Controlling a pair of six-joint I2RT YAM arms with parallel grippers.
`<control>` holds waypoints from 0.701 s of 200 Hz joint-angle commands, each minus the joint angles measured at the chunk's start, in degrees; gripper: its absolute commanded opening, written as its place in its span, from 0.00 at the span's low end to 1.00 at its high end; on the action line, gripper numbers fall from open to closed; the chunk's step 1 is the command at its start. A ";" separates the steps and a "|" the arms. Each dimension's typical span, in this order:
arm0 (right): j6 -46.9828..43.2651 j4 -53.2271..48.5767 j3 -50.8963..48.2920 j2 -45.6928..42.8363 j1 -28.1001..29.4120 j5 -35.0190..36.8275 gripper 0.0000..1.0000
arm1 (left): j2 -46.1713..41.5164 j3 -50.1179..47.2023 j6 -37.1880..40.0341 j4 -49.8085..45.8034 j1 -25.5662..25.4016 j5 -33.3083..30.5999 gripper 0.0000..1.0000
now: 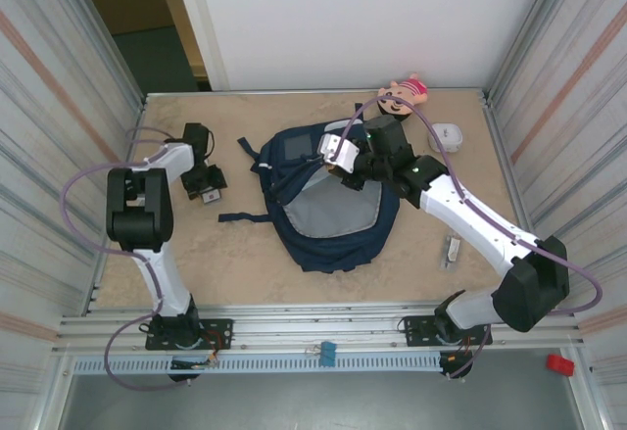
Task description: Pack the student bag
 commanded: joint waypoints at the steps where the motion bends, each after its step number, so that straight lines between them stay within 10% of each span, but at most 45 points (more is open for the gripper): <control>1: 4.59 2.69 0.67 -2.34 -0.50 -3.23 0.00 | -7.34 -2.68 -1.47 -0.34 -0.75 2.68 0.55; 140: 15.92 4.60 3.03 1.08 -7.76 -8.01 0.00 | -42.37 -2.80 13.67 -0.48 -22.17 25.78 0.51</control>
